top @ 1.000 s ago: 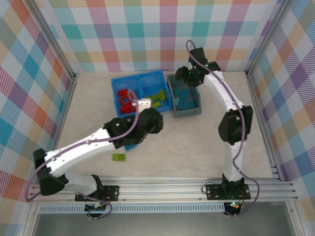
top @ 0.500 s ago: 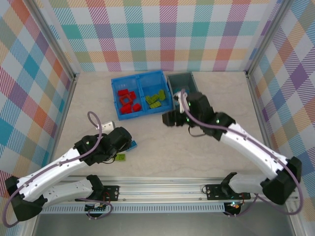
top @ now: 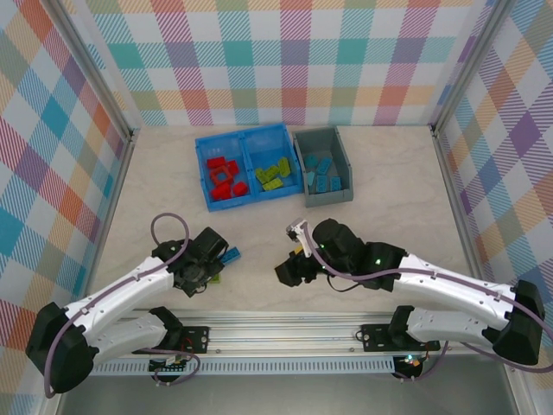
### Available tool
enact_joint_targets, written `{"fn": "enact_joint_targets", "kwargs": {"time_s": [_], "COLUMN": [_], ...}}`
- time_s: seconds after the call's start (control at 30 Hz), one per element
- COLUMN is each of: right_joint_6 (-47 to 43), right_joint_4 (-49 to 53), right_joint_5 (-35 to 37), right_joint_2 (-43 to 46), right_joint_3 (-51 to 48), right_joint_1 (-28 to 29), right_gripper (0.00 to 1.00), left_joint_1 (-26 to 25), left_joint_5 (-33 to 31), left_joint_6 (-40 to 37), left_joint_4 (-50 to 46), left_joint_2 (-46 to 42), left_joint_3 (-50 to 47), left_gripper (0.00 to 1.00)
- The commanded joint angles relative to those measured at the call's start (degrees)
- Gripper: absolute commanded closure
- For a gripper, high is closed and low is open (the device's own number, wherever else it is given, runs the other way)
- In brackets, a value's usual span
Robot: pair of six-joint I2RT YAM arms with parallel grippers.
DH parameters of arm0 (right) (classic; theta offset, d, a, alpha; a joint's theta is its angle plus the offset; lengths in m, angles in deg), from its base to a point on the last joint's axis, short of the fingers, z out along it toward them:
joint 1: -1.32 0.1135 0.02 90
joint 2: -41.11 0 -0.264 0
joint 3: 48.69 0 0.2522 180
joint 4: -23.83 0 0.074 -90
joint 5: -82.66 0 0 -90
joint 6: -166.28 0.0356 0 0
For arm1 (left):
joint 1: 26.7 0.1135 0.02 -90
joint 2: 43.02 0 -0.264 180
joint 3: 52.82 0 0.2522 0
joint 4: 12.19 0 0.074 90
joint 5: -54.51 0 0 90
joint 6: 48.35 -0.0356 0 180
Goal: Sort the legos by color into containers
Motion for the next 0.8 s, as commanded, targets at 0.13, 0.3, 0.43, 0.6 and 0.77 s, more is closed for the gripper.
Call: {"fn": "enact_joint_targets", "kwargs": {"time_s": [0.13, 0.3, 0.43, 0.6, 0.77], "right_joint_6": [2.2, 2.2, 2.2, 3.0, 3.3], "right_joint_4": [-3.9, -3.8, -4.1, -4.5, -4.4], "right_joint_5": [1.3, 1.3, 0.7, 0.6, 1.3], "right_joint_2": [-2.1, -2.5, -2.9, -3.5, -3.1], "right_joint_3": [-0.2, -0.2, -0.3, -0.6, -0.6], "right_joint_1": [2.3, 2.6, 2.7, 3.1, 3.5], "right_gripper": [0.3, 0.3, 0.3, 0.3, 0.3], "left_joint_1": [5.5, 7.0, 7.9, 8.9, 9.1], "left_joint_5": [1.0, 1.3, 1.7, 3.3, 2.9], "left_joint_6": [13.9, 22.8, 25.4, 27.7, 30.1], "left_joint_4": [3.8, 9.9, 10.2, 10.0, 13.3], "left_joint_2": [-2.2, -3.3, 1.1, 7.1, 7.8], "left_joint_3": [-4.8, -7.4, -5.4, -3.7, -6.0], "left_gripper": [0.24, 0.24, 0.29, 0.38, 0.49]}}
